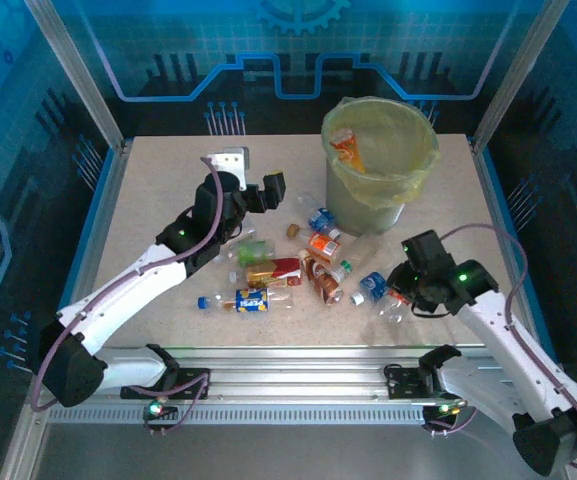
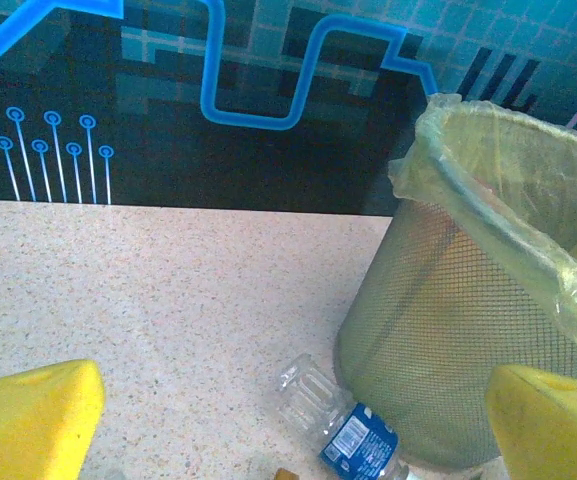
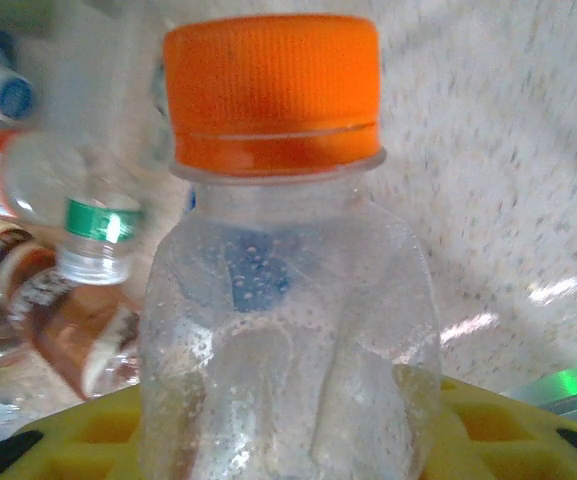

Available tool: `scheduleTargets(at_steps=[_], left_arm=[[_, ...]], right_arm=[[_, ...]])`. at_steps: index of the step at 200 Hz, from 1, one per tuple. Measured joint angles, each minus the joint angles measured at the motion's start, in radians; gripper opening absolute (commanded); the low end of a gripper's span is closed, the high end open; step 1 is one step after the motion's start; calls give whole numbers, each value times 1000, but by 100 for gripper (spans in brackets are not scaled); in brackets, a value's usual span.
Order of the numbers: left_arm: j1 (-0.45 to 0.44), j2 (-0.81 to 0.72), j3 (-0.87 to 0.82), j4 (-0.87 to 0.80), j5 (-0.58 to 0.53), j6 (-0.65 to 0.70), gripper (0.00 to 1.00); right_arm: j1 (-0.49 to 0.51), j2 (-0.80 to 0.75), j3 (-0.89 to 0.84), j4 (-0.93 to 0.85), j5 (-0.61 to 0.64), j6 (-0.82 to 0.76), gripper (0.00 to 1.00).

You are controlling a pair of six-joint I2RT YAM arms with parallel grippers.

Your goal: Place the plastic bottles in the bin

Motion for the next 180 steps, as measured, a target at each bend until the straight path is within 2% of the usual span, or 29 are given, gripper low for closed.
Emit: scheduleTargets(at_steps=[63,101,180], left_arm=[[8,-24,-19,-23,-8,-10,99],[9,-34,-27,-43,-8,-26,99],[16,-129,-85,-88,-15,-50,99]], right_arm=[[-46,126,417,-54,153,-244,34],[-89,244,607,17,148,-386,33],[-120,623,1097,115,118,-637,33]])
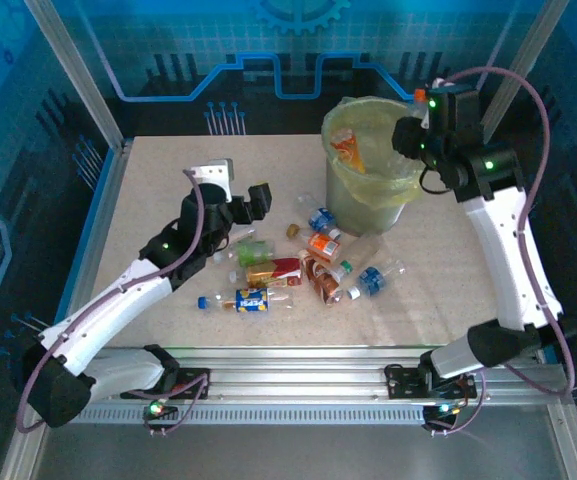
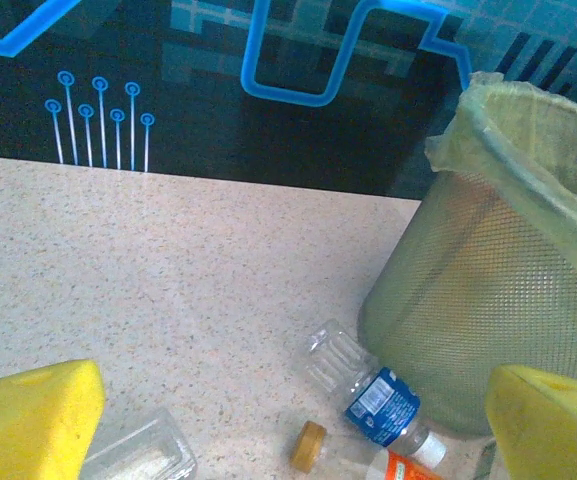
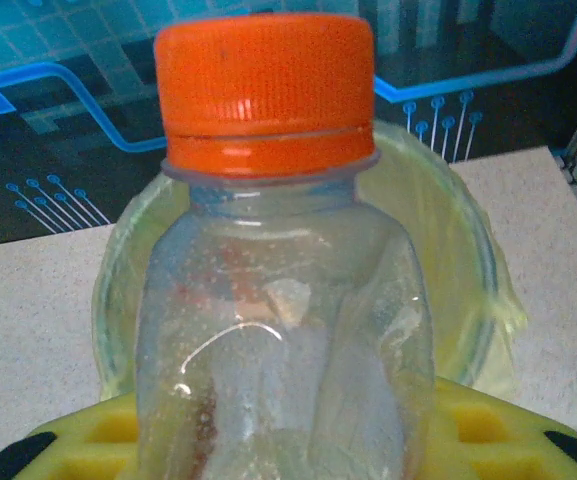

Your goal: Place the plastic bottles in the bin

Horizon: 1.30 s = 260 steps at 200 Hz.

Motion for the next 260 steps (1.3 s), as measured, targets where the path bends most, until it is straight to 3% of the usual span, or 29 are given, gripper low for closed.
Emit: scheduleTargets(at_steps=[89,205,260], left_arm=[[9,-43,-51,-47,-8,-28,99],[17,-50,-73,-73,-19,-47,99],[29,-69,-89,-89,-39,-54,99]], right_arm=[[-42,373,338,-27,32,-195,33],[-43,482,278,-47,95,-300,38],[-44,531,232,-49,112,-313,49]])
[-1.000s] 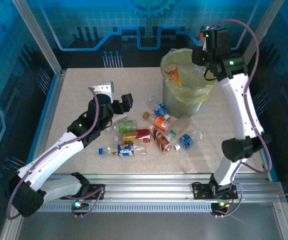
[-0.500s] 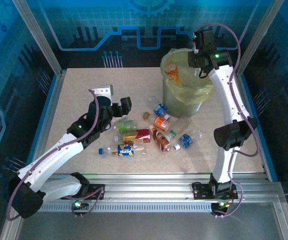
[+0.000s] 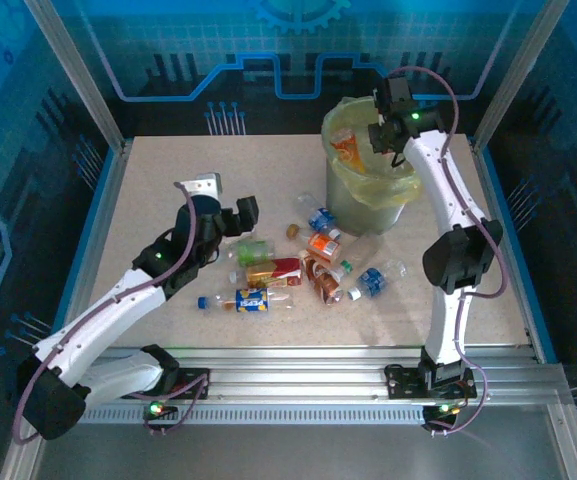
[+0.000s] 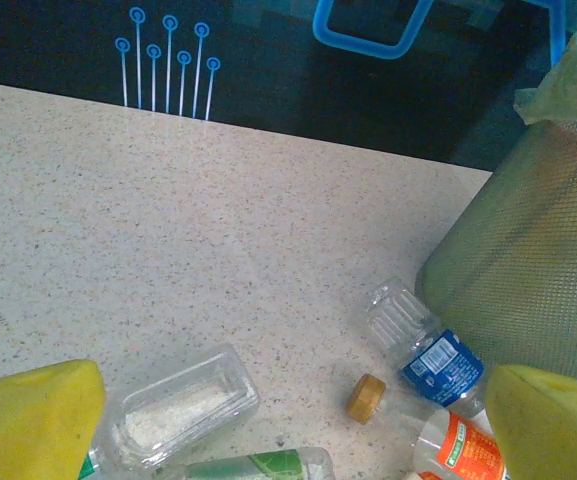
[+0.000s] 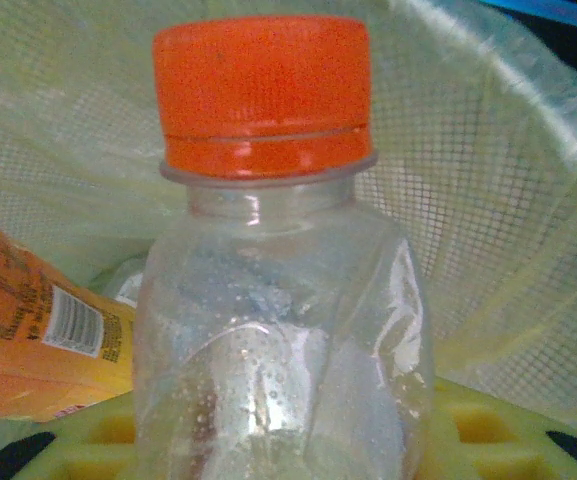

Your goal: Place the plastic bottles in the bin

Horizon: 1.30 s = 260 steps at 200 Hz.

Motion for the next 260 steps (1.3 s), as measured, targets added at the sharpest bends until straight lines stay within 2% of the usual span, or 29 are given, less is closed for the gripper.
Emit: scheduleTargets(at_steps=[27,40,68,130,153,182,205,260], left_arm=[[4,-11,-5,-6,-3,0,99],[6,-15,-5,-6,-3,0,99],[7,-21,-10,-6,-4,0,99],[7,-29,-18,-11,-6,0,99],[7,-31,-20,-13,-6,0,99],[7,-33,-23,-14,-6,0,99],[8,-33,-24,-13,-6,0,99],[13,-33,-42,5,-5,0,99]], right_arm=[[-7,16,-2,0,24,0,60],[-13,21,-2,-2,31,0,68],[-28,22,0,-18,45,9,78],[-33,11,79,-66,50,27,87],[-33,-28,80,-92,45,55,100],[-33,-111,74,-123,23,104,100],[-33,-223,3,-132,2,156,100],[-32,-571,-394,-107,-57,294,100]])
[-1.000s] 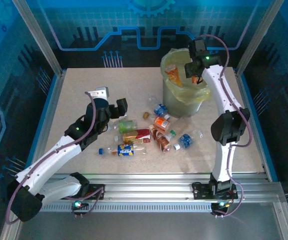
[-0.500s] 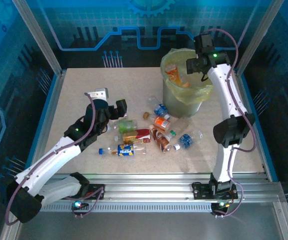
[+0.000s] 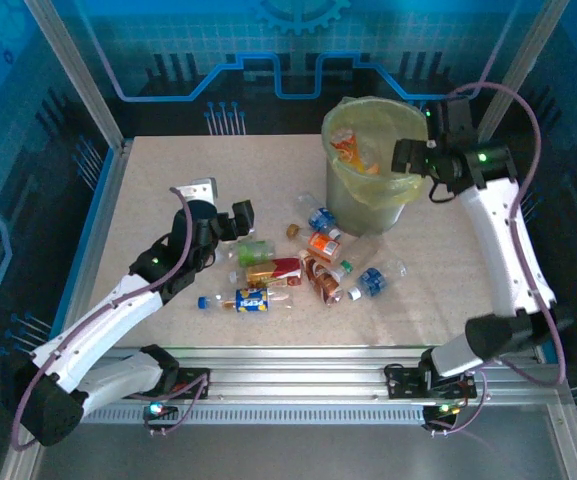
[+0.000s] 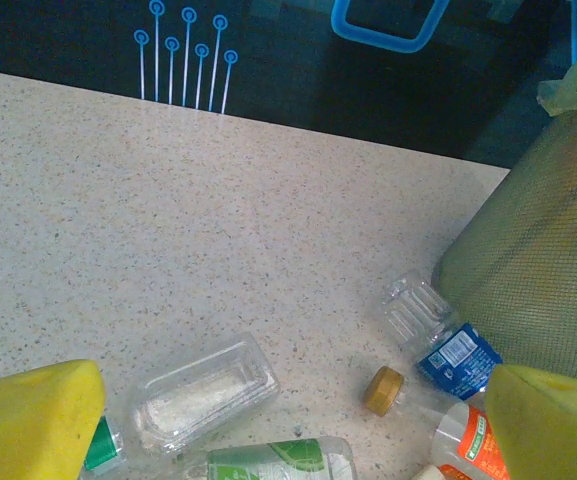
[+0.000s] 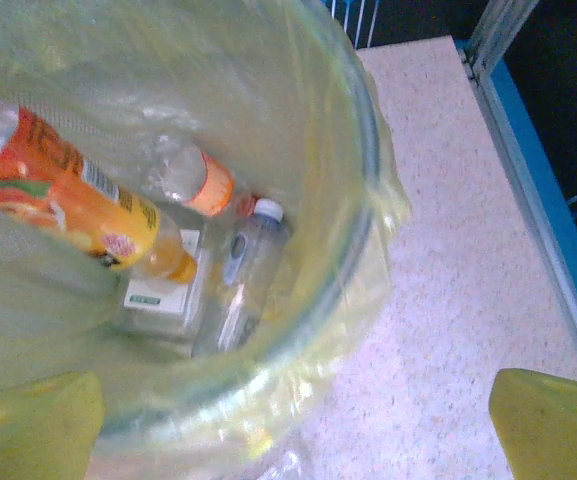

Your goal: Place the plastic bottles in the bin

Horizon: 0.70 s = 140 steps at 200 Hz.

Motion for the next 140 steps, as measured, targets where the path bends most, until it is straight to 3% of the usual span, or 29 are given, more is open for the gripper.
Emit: scheduleTargets(at_steps=[83,140], left_arm=[[2,69,0,62,38,0,99],[2,117,0,71,64,-1,99]], right_arm=[[2,-436,-593,32,-85,242,100],[17,-478,-966,154,-281,420,100]])
